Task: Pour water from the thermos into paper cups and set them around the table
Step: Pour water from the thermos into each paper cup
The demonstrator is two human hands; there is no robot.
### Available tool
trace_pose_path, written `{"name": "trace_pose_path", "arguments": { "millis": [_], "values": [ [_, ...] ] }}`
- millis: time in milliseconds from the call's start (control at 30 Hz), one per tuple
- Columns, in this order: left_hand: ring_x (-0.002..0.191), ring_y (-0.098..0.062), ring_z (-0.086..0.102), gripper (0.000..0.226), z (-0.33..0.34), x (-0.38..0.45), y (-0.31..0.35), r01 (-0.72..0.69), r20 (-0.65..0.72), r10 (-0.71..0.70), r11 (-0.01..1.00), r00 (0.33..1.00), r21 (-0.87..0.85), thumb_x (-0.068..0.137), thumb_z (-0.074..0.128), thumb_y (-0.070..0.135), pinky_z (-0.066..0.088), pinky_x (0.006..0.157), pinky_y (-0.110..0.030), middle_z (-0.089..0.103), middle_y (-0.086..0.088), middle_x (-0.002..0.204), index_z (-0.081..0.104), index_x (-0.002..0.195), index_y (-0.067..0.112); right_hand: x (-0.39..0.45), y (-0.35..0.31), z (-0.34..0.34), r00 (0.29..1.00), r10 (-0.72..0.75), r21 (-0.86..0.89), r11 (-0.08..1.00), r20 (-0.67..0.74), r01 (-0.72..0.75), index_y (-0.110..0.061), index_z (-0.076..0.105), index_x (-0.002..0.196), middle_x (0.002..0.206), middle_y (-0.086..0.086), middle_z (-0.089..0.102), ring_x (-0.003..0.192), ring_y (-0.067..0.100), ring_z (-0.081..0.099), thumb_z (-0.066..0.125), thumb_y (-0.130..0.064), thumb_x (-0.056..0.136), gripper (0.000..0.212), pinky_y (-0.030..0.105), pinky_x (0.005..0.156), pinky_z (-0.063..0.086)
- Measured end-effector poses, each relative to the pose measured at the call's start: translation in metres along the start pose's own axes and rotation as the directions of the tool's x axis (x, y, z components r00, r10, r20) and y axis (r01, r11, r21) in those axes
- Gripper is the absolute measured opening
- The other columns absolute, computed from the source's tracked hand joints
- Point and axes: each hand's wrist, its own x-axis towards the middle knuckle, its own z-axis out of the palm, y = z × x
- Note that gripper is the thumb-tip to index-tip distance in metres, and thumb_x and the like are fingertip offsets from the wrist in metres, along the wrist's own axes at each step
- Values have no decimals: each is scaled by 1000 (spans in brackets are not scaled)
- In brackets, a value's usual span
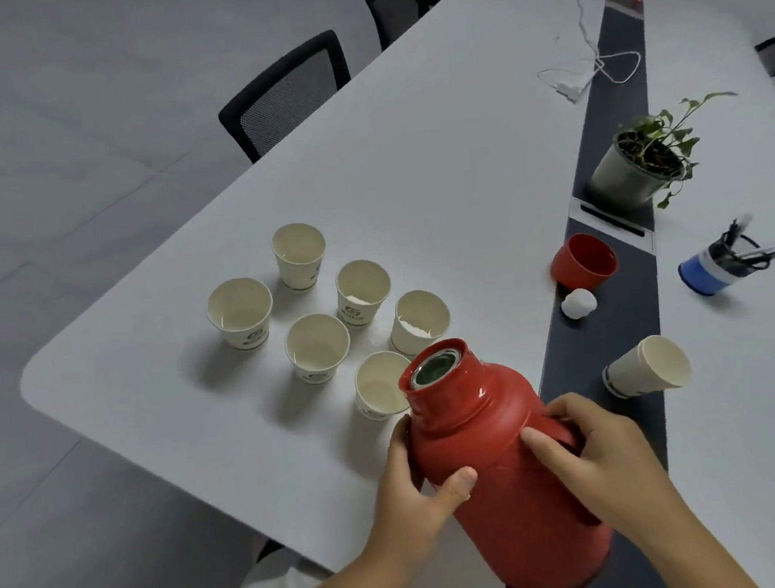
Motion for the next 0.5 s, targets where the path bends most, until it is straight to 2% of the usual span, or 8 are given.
{"name": "trace_pose_path", "arguments": {
  "millis": [100,233,367,500],
  "values": [
    [98,-11,62,60,-1,1,-7,36,-9,-37,998,999,-57,59,73,26,54,78,-25,58,-3,115,41,109,32,6,-6,0,998,15,-82,997,57,-11,-34,47,67,61,-8,59,59,6,56,66,-29,77,22,15,52,39],
    [78,1,65,44,-2,3,-11,62,-3,-63,987,998,-145,76,66,5,51,62,-14,60,0,104,42,106,27,14,-14,1,994,46,-147,989,98,-31,-29,48,69,64,-10,57,62,6,54,63,-32,79,18,19,56,40],
    [77,2,66,46,-4,4,-12,80,-7,-83,977,996,-197,71,66,13,50,60,-13,62,-1,101,43,109,23,22,-21,4,986,90,-208,976,140,-59,-17,54,77,68,-6,58,66,9,55,60,-34,81,18,28,62,45],
    [80,1,65,45,-5,5,-14,104,6,-105,970,994,-218,80,64,8,51,62,-15,60,-4,106,40,115,22,27,-26,5,980,112,-240,968,163,-71,-19,52,75,70,-5,58,67,10,55,60,-35,81,18,30,65,47]
  ]
}}
